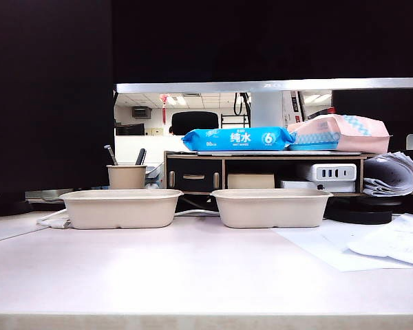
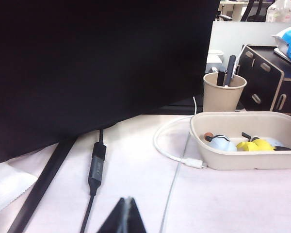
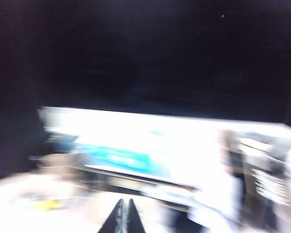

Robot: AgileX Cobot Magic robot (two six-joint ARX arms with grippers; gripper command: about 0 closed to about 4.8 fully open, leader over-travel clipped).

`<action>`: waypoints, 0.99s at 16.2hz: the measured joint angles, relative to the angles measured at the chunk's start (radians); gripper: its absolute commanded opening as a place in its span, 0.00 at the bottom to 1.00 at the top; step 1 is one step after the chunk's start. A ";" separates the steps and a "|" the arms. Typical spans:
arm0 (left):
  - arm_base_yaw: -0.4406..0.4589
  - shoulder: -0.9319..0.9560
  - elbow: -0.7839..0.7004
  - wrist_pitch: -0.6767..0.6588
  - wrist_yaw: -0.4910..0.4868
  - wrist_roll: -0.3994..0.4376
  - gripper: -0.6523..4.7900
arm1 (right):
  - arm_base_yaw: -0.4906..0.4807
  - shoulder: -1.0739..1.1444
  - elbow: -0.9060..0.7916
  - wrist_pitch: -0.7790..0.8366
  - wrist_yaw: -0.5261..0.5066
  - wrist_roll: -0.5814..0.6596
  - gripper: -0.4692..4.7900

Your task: Put the dolls with similar sizes into the same paper box, while dolls with different sizes go into separate paper boxes.

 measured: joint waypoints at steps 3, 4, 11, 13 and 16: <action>0.000 0.000 0.000 0.000 0.000 0.000 0.11 | -0.185 -0.104 -0.315 0.037 0.011 0.000 0.08; 0.000 0.000 0.000 0.000 0.000 0.000 0.11 | -0.227 -0.122 -0.404 0.065 -0.008 0.001 0.08; 0.000 0.000 0.000 0.000 0.000 0.000 0.11 | -0.322 -0.147 -0.949 0.679 -0.121 0.002 0.08; 0.000 0.000 0.000 0.000 0.000 0.000 0.11 | -0.322 -0.167 -0.949 0.715 -0.120 0.002 0.08; 0.000 0.000 0.000 0.000 0.000 0.000 0.11 | -0.322 -0.179 -0.949 0.713 -0.120 0.002 0.08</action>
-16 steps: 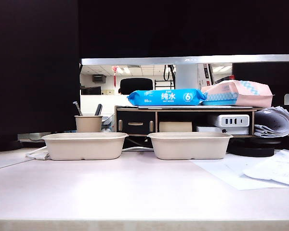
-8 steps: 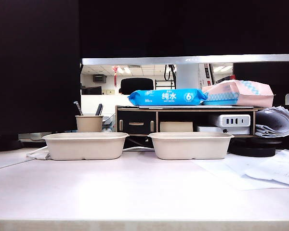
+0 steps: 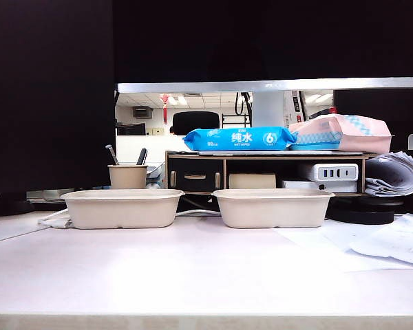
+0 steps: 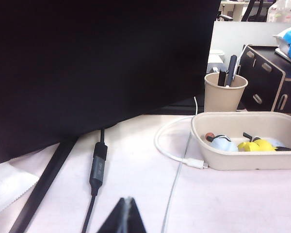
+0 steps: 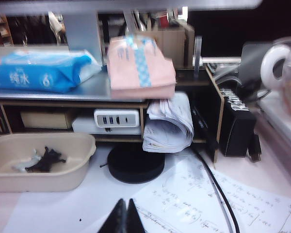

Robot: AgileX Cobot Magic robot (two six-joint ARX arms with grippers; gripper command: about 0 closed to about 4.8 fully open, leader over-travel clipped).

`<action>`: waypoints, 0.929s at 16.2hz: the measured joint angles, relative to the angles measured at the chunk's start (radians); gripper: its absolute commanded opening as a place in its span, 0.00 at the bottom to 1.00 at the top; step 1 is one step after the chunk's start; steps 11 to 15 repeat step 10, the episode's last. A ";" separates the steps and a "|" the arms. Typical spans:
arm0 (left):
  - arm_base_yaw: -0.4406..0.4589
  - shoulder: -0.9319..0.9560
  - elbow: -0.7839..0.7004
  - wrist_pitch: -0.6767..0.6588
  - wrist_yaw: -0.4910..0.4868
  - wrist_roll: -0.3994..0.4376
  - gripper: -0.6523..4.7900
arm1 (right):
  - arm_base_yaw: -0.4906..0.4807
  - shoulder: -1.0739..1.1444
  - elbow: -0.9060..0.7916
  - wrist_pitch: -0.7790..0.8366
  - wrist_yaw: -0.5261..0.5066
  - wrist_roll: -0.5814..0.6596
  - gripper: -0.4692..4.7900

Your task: Put the dolls with similar sizes into the same paper box, while dolls with different sizes go into separate paper boxes.

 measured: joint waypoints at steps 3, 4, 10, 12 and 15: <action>0.000 0.000 0.000 0.000 0.000 0.000 0.11 | 0.000 0.000 0.000 0.001 -0.001 0.000 0.08; 0.000 0.000 0.000 0.000 0.000 0.000 0.11 | 0.000 0.000 0.000 0.001 -0.001 0.000 0.08; 0.000 0.000 0.000 0.000 0.000 0.000 0.11 | 0.035 0.000 0.000 0.001 -0.002 0.000 0.08; 0.000 0.000 0.000 0.000 0.000 0.000 0.11 | 0.035 0.000 0.000 0.001 -0.002 0.000 0.08; 0.000 0.000 0.000 0.000 0.000 0.000 0.11 | 0.035 0.000 0.000 0.001 -0.002 0.000 0.08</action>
